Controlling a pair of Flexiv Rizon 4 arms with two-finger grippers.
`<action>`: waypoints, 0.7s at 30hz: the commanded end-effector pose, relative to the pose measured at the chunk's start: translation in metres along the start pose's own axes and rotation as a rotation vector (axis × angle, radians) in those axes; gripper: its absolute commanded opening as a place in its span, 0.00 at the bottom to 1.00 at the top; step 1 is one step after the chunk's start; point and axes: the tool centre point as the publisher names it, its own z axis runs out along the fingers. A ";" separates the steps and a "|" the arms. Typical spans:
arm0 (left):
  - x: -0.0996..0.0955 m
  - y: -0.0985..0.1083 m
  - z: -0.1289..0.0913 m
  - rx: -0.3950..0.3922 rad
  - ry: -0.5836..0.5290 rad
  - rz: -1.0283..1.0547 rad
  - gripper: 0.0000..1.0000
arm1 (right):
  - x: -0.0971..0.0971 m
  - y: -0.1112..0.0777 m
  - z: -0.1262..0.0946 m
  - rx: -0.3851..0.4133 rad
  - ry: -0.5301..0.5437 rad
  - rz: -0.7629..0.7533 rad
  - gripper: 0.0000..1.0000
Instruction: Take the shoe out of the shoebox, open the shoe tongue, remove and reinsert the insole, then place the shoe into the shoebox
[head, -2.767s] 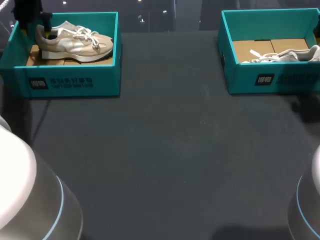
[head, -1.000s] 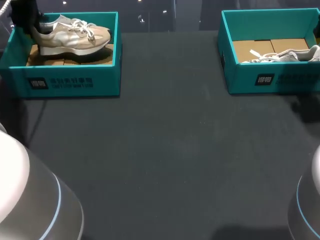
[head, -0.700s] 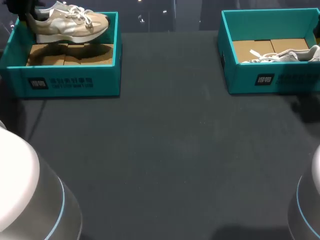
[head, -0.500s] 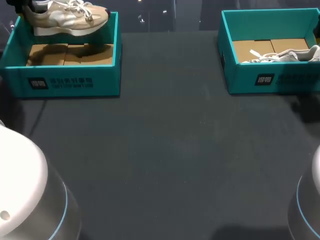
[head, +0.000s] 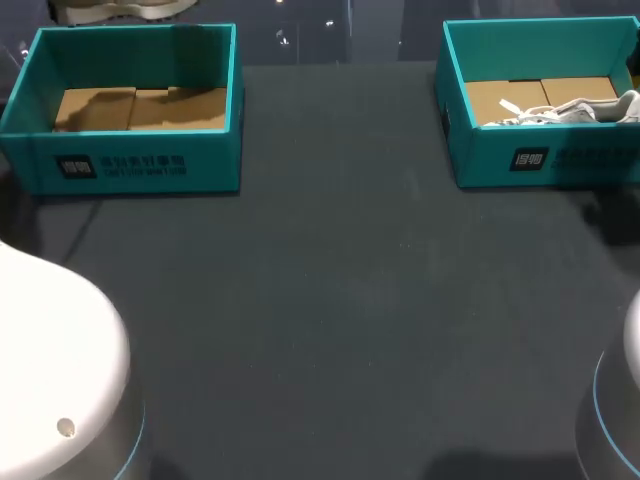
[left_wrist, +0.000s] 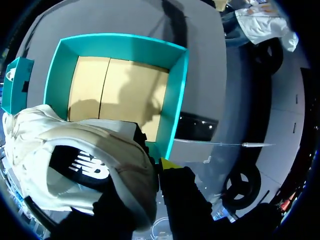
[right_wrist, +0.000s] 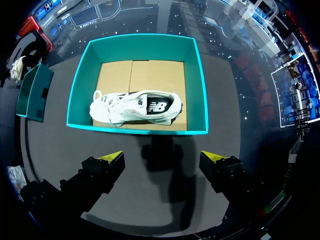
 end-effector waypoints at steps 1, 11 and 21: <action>0.003 -0.009 -0.026 -0.014 -0.003 0.001 0.00 | 0.001 -0.001 0.000 -0.001 -0.001 0.001 1.00; -0.010 -0.042 -0.057 -0.033 -0.039 0.013 0.00 | 0.001 -0.001 0.000 -0.001 -0.001 0.001 1.00; -0.044 -0.121 -0.094 -0.036 -0.001 0.106 0.00 | 0.001 -0.001 0.000 -0.001 -0.001 0.001 1.00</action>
